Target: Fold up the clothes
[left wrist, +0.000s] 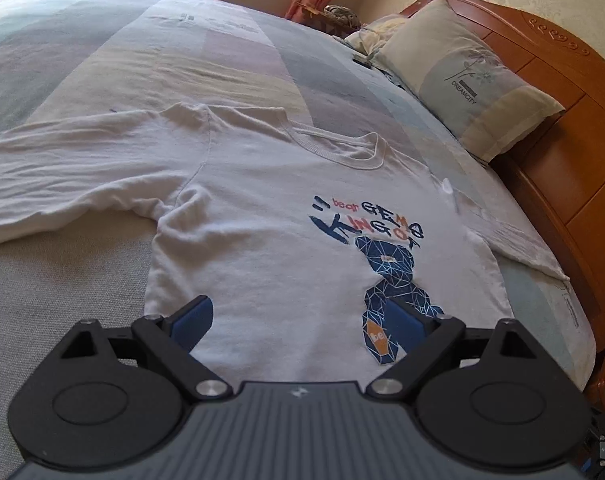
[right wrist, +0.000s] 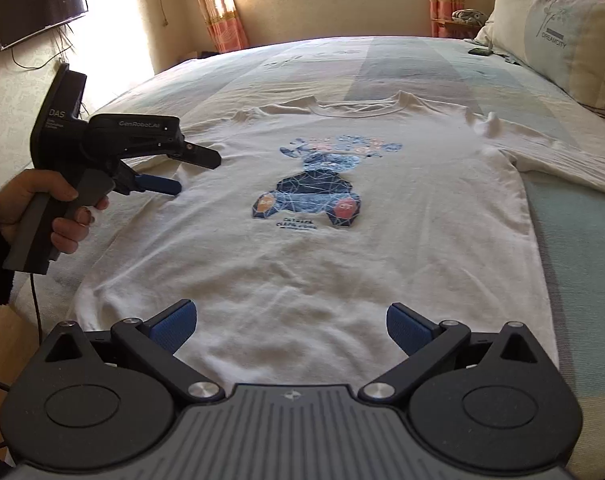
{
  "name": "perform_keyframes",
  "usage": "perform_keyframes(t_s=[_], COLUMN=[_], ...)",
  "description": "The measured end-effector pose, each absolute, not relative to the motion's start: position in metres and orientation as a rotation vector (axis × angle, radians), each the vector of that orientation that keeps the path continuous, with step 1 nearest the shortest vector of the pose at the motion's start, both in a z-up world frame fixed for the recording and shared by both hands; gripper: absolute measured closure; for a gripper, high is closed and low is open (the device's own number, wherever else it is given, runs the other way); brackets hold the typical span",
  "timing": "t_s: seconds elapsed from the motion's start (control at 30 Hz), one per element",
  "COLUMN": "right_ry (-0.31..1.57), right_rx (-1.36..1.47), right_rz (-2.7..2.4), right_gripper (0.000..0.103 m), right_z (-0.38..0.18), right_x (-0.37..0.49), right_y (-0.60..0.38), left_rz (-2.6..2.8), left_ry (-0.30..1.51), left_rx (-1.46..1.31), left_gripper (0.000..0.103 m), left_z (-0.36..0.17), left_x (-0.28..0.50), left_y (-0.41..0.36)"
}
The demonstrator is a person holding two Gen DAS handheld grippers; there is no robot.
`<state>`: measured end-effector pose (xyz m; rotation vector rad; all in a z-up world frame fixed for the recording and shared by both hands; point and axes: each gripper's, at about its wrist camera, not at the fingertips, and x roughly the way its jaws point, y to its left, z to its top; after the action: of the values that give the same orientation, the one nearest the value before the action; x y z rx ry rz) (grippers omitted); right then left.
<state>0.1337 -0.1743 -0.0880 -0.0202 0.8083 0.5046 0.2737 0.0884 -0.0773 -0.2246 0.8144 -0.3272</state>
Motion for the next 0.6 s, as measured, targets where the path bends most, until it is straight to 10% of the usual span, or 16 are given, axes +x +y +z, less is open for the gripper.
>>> perform_keyframes(t_s=[0.6], right_ry=[0.873], right_rx=[-0.007], right_rz=[0.393], right_gripper=[0.0], right_z=[-0.114], right_x=[0.125], right_y=[-0.213], left_rz=[-0.344], left_ry=[0.885], left_rx=[0.154], left_gripper=[0.01], left_z=[-0.105], left_x=[0.177], left_y=[0.021])
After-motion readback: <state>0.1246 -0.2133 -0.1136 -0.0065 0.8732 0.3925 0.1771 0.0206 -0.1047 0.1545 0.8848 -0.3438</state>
